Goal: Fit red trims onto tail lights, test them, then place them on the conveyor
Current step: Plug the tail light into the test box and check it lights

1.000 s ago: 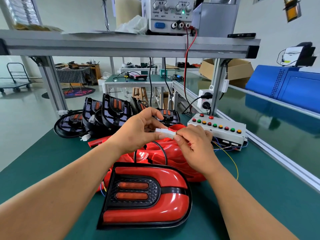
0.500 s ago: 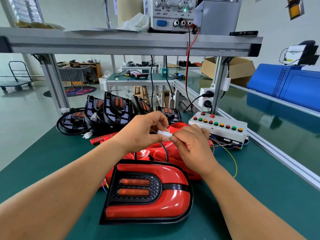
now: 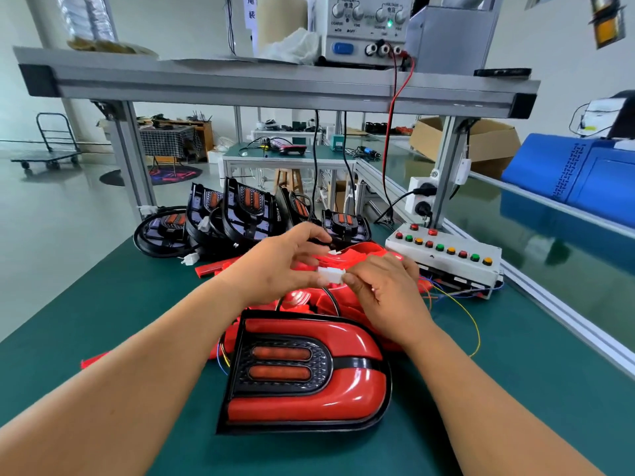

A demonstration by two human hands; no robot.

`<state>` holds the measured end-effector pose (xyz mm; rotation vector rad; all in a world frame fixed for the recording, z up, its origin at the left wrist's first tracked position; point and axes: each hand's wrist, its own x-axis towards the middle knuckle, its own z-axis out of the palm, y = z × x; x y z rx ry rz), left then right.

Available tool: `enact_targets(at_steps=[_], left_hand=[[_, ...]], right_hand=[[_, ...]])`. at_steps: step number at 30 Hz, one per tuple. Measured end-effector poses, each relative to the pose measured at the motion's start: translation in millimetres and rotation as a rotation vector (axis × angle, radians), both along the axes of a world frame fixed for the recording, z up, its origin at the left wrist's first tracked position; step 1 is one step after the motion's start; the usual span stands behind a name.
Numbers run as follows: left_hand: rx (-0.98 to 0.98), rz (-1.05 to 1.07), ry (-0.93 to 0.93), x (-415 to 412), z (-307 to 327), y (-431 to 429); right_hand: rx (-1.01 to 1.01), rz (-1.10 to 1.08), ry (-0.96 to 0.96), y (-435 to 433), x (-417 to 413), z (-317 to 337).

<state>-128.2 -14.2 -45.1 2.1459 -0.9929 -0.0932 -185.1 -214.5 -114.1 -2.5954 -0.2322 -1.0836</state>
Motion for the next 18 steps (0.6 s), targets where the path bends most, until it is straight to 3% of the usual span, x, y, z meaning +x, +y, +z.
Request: enact_targets(at_steps=[4,8,10,18], left_hand=[[-0.030,0.217,-0.160,-14,-4,45],[0.356,-0.102,-0.009,-43,-28,83],[0.475,-0.150,-0.025,-53,-40,91],[0.406,-0.044,-0.169,-51,-53,87]], right_hand=[[-0.019,-0.092,0.066,-2,3,-5],[-0.047,-0.148,0.101,-1,8,-6],[-0.050,-0.163,0.107,-1,10,-7],[-0.035,-0.137,0.074,2,5,0]])
